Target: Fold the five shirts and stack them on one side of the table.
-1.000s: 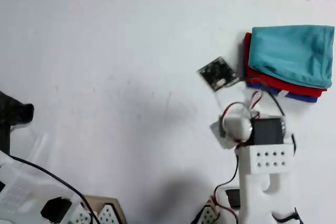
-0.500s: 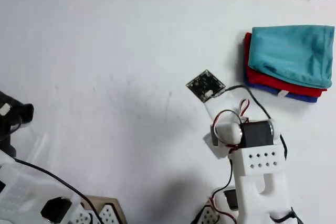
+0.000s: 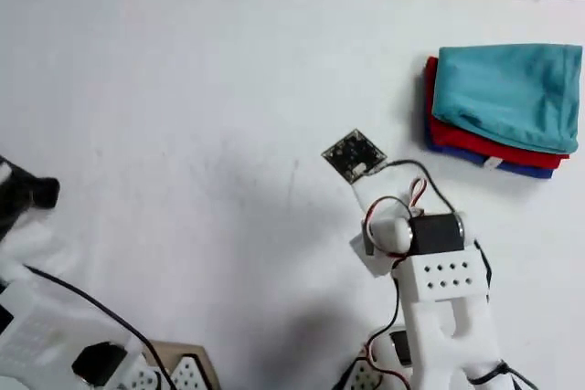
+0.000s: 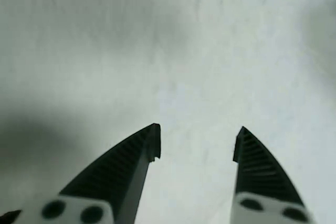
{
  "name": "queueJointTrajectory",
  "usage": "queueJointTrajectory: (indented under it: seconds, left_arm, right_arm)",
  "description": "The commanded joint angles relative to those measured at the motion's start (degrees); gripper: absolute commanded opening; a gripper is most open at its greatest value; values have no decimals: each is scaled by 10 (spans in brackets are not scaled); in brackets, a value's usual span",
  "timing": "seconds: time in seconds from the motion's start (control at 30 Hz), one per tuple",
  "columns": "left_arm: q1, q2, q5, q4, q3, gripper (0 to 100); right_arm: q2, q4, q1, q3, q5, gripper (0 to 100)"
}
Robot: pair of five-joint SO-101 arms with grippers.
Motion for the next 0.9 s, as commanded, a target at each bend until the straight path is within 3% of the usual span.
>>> queueJointTrajectory:
  seconds: [0.0,0.1,0.27,0.43,0.53,0.7,0.87]
  left_arm:
    - [69,-10,35,132,-121,24]
    - [125,-10,55,223,-218,24]
    - [172,-22,85,227,-273,42]
    - [236,-47,127,228,-273,193]
    - [258,-60,151,227,-273,218]
    - [242,-54,149,226,-273,214]
    - [154,-1,105,210,-273,214]
  right_arm:
    - [-16,-66,-1,45,-4,230]
    - [-16,-122,-1,97,-4,230]
    - [-16,-185,-1,159,-3,230]
    - [-15,-206,-1,171,-3,230]
    - [-15,-206,-1,171,-3,230]
    - [-15,-204,-1,171,-3,230]
    - [-15,-205,-1,171,-3,230]
